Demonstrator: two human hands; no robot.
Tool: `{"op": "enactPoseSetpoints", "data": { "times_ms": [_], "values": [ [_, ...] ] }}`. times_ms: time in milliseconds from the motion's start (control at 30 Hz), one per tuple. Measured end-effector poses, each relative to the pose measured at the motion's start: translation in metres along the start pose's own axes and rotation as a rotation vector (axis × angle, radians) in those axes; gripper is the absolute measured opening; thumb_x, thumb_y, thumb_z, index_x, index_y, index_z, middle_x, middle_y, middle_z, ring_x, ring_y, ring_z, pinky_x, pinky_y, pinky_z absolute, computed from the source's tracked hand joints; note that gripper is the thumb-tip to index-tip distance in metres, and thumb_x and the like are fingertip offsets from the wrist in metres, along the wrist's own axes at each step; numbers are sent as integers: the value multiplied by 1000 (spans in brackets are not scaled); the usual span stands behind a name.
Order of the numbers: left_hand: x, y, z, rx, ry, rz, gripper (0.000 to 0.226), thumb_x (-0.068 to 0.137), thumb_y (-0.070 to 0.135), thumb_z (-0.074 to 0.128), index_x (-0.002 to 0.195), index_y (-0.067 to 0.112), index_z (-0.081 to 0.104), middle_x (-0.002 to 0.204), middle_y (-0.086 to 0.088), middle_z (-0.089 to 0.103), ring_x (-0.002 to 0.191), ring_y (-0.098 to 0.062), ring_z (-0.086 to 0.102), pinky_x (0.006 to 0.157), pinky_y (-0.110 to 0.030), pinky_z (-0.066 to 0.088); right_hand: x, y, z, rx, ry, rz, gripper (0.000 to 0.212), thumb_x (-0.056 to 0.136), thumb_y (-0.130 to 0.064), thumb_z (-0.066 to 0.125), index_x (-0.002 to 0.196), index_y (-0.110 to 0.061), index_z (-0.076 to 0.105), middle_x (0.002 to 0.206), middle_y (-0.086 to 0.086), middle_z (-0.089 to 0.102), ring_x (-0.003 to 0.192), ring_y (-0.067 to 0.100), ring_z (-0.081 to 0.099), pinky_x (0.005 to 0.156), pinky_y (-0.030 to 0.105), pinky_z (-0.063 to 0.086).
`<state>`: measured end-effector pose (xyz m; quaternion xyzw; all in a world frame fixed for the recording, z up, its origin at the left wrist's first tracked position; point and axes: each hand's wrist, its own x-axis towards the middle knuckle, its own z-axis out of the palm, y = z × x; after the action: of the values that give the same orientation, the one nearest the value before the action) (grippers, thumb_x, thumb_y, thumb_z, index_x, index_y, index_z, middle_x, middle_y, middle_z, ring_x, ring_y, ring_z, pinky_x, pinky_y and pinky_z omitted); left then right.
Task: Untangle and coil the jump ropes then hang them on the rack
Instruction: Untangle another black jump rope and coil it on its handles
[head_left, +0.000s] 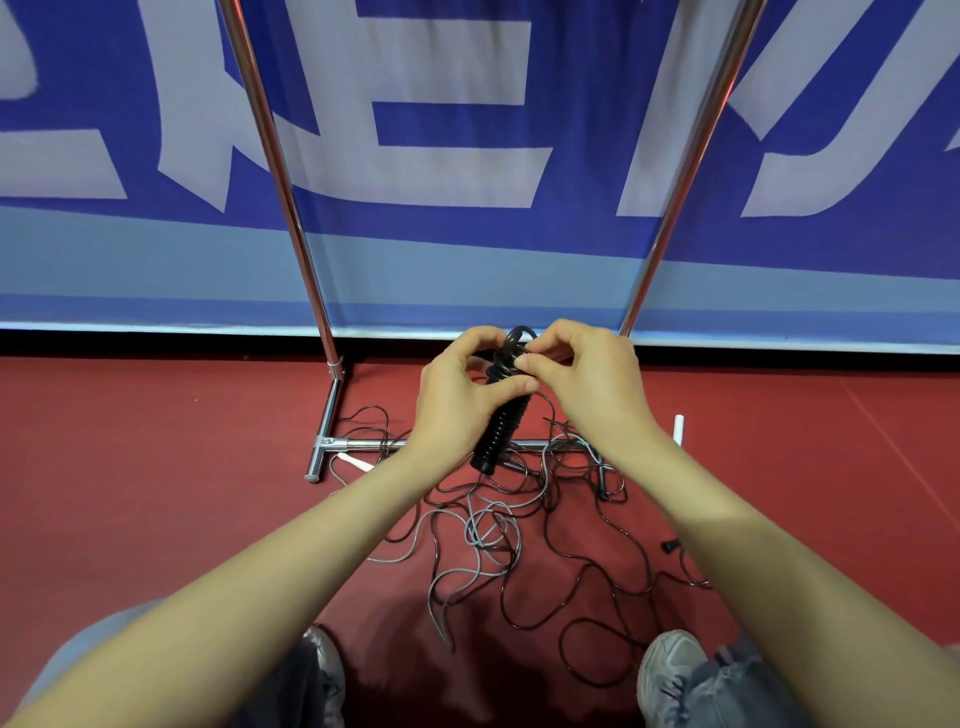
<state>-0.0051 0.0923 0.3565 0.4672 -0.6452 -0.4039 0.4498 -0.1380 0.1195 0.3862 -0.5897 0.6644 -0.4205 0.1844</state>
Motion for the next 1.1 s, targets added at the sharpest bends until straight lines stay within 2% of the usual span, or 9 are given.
{"op": "enactPoseSetpoints", "data": {
  "times_ms": [167,233,300,367,467,633,833,1000,1100],
  "values": [
    [-2,-2,0,-33,-93,38,33,80,15,76,108,28,64,109,13,67,99,-8,62,88,-20,45,5,3,-3,-43,42,-47,6,81,-17,73,80,-14,69,74,-3,68,74,17,64,78,37,50],
    [-1,3,-3,-197,-169,-58,22,90,13,62,109,24,68,111,7,70,105,-10,63,94,-29,47,6,7,-6,-28,61,-79,4,80,-15,74,80,-13,70,77,0,68,73,18,61,76,39,50],
    [2,8,-8,-369,-185,-197,18,96,13,53,97,22,69,104,3,71,100,-11,63,85,-32,50,4,8,-5,-33,63,-160,6,80,-14,74,83,-10,72,79,2,67,71,20,58,73,41,49],
    [6,13,-14,-490,-206,-295,15,96,16,53,90,18,67,97,2,72,93,-12,64,79,-33,52,2,7,-5,-79,62,-272,9,81,-13,73,86,-5,72,80,4,67,70,20,55,71,42,49],
    [11,15,-22,-620,-276,-408,13,94,14,56,94,13,69,96,-2,72,93,-17,66,87,-41,54,4,6,-9,-168,59,-407,15,80,-16,68,85,-2,71,79,7,68,72,27,60,68,40,52],
    [16,9,-32,-613,-439,-525,20,79,15,65,98,9,69,96,-5,73,95,-15,68,87,-43,56,2,6,-12,-296,7,-594,17,82,-19,62,81,-2,69,73,9,65,67,31,61,61,35,51],
    [15,10,-38,-347,-516,-350,10,81,9,67,86,1,67,107,-2,68,95,-16,66,87,-36,57,-1,11,-17,-368,-125,-650,22,84,-23,57,89,-3,64,76,7,66,69,29,62,67,31,47],
    [8,4,-35,-113,-354,-99,9,84,8,70,90,1,70,123,8,55,103,-8,62,92,-25,50,-4,12,-11,-341,-100,-682,33,85,-24,55,108,-5,69,84,7,69,75,25,62,72,25,43],
    [10,6,-37,-160,-363,-164,6,84,5,69,88,1,67,123,5,56,100,-10,62,85,-19,50,-2,11,-8,-304,-160,-647,30,86,-25,56,106,-9,71,85,6,68,73,21,60,72,25,44]
  ]
}}
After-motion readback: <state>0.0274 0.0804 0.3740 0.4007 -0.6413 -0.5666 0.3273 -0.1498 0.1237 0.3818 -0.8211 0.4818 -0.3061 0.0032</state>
